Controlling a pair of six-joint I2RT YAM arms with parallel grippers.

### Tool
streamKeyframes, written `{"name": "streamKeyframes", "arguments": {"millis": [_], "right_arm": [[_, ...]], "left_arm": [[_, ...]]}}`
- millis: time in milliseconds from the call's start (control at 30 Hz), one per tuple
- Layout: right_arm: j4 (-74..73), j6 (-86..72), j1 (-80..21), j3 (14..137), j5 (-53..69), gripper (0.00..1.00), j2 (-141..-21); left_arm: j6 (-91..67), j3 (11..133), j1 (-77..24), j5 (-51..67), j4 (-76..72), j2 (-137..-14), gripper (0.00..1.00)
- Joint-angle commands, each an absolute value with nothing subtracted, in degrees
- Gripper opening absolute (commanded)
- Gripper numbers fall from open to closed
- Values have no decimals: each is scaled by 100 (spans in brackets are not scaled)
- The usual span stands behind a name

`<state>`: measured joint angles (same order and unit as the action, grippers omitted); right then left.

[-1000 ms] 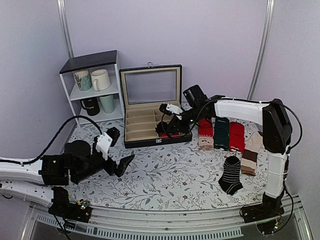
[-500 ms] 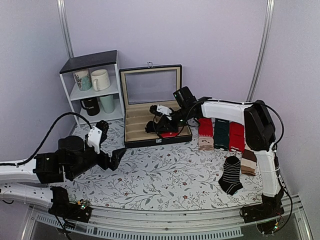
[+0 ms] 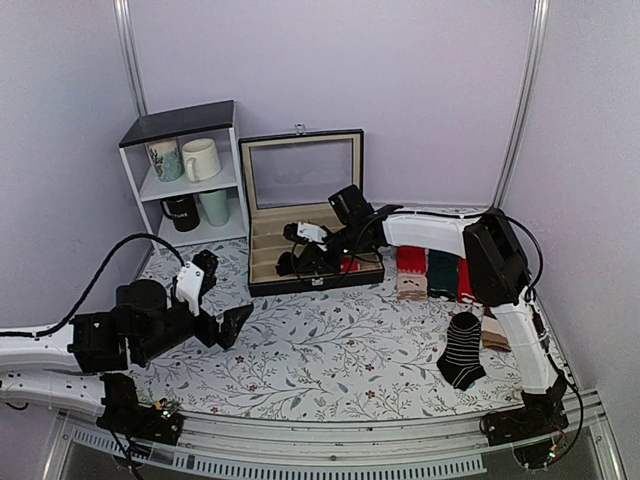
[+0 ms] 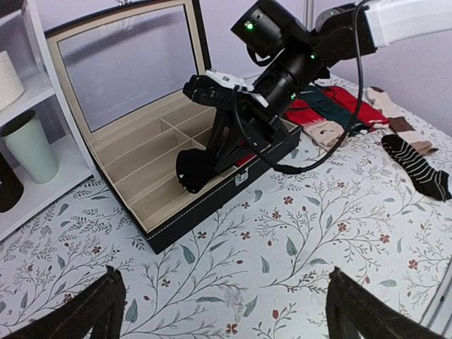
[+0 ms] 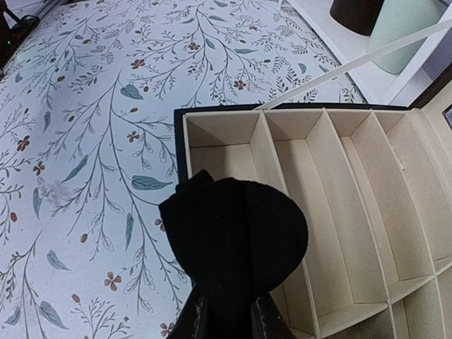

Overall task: Roll the socks
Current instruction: Move the storage box to the center of the board.

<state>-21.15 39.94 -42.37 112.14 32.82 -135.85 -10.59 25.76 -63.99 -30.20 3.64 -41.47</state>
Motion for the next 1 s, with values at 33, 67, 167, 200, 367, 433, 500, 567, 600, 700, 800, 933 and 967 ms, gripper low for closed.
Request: {"name": "streamKeyframes", "arguments": {"millis": [33, 67, 167, 200, 367, 433, 500, 567, 600, 700, 800, 933, 967], "right_arm": [[-2155, 4121, -4323, 11773, 3220, 9, -14174], [-2188, 4148, -4339, 11864, 3188, 9, -14240], [-2116, 4220, -4362, 11986, 3085, 9, -14373], [-2063, 4227, -4360, 11981, 3063, 9, -14385], [-1999, 4305, -4360, 12065, 3028, 9, -14499], [-2012, 4345, -4362, 12113, 3005, 9, -14569], [-2017, 4367, -4373, 12155, 3001, 10, -14633], [-2085, 4383, -4388, 12253, 3010, 10, -14731], [-2125, 4397, -4414, 12317, 2984, 10, -14791], [-2290, 4404, -4476, 12521, 2819, 10, -14986], [-2376, 4408, -4544, 12589, 2680, 10, -15099], [-2568, 4454, -4597, 12612, 2677, 10, -15105], [-2613, 4466, -4598, 12612, 2703, 10, -15100]], "left_arm": [[-1025, 2361, -6303, -2811, 101, -4033, 99], [-1020, 2334, -6303, -2800, 79, -4020, 99], [-978, 2274, -6308, -2754, 29, -3959, 100], [-948, 2257, -6306, -2745, 10, -3937, 99], [-849, 2183, -6303, -2747, 0, -3838, 99], [-823, 2159, -6310, -2750, -27, -3812, 100], [-782, 2141, -6307, -2722, -78, -3806, 100], [-739, 2123, -6310, -2678, -151, -3826, 100], [-720, 2111, -6308, -2659, -184, -3850, 100], [-641, 2131, -6308, -2637, -249, -3940, 99], [-564, 2153, -6310, -2625, -278, -4010, 100], [-511, 2154, -6294, -2619, -331, -4043, 99], [-506, 2155, -6300, -2619, -334, -4043, 100]]}}
